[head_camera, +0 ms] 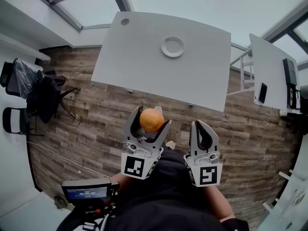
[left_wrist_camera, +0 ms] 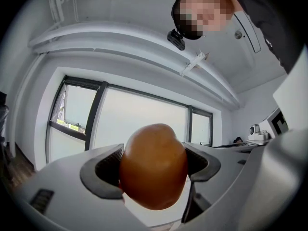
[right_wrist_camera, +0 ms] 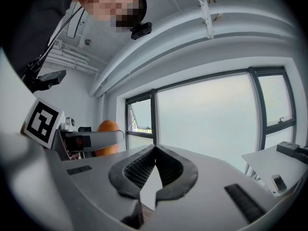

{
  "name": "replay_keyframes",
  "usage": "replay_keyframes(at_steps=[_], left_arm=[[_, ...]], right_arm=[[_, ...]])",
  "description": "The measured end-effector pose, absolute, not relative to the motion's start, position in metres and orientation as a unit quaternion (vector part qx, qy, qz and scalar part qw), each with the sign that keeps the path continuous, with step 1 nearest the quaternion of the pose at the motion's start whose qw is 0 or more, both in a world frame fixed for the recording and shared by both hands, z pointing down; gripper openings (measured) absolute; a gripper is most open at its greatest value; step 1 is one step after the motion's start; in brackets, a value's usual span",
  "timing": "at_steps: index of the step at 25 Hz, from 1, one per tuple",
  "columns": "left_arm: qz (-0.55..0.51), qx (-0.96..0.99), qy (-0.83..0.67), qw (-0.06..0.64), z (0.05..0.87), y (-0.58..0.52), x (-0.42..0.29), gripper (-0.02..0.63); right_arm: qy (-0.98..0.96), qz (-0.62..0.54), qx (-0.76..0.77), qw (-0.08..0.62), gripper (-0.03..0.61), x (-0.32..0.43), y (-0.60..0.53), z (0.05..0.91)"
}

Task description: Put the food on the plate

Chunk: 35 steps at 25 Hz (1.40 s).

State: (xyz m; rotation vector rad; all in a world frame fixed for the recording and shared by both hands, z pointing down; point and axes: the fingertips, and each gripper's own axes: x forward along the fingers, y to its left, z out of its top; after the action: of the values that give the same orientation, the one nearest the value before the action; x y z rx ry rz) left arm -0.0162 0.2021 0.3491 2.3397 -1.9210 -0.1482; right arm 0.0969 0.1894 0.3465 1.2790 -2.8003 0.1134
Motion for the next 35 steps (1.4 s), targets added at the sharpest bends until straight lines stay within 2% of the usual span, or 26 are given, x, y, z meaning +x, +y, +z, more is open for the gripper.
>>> replay_keyframes(at_steps=[6,22,35], left_arm=[[-0.055,0.786,-0.614,0.043,0.335,0.163,-0.015,0.351],[-0.055,0.802,-0.59,0.077,0.349,0.062,-0.102,0.351],[-0.045,0.795,-0.598,0.089,0.355,0.035,-0.112,0.351]], right_arm=[[-0.914,0.03,0.403,0.027,0.006,0.076,0.159,0.334],[-0.902,0.031,0.425,0.067,0.006,-0.011,0.054,0.343],[-0.909,0.028,0.411,0.067,0.006,-0.024,0.029,0.342]])
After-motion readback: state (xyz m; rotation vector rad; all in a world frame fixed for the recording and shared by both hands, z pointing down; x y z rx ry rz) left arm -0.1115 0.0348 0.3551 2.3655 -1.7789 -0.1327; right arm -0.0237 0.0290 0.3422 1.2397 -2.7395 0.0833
